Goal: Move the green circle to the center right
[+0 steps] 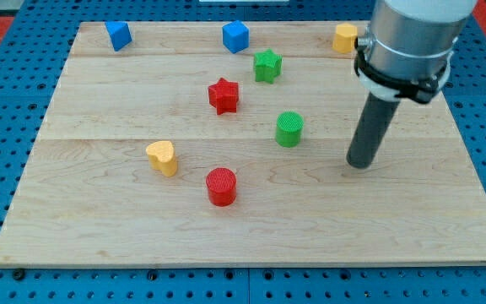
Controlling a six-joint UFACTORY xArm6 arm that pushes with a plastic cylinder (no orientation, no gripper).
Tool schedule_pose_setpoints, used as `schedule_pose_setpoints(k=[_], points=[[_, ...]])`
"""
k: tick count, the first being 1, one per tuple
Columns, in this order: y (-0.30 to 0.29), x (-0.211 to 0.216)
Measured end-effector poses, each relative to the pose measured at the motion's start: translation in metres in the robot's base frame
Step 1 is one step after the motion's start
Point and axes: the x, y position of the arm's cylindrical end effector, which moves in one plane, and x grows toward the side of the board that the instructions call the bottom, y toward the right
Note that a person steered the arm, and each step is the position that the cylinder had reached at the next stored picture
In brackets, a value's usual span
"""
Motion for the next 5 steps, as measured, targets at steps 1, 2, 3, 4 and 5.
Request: schedule_pose_setpoints(k=[1, 2, 3, 4, 5], points=[[-0.056, 0.024], [-0.107, -0.043], [-0.048, -0.057], [-0.092, -0.065], [-0.075, -0.1]])
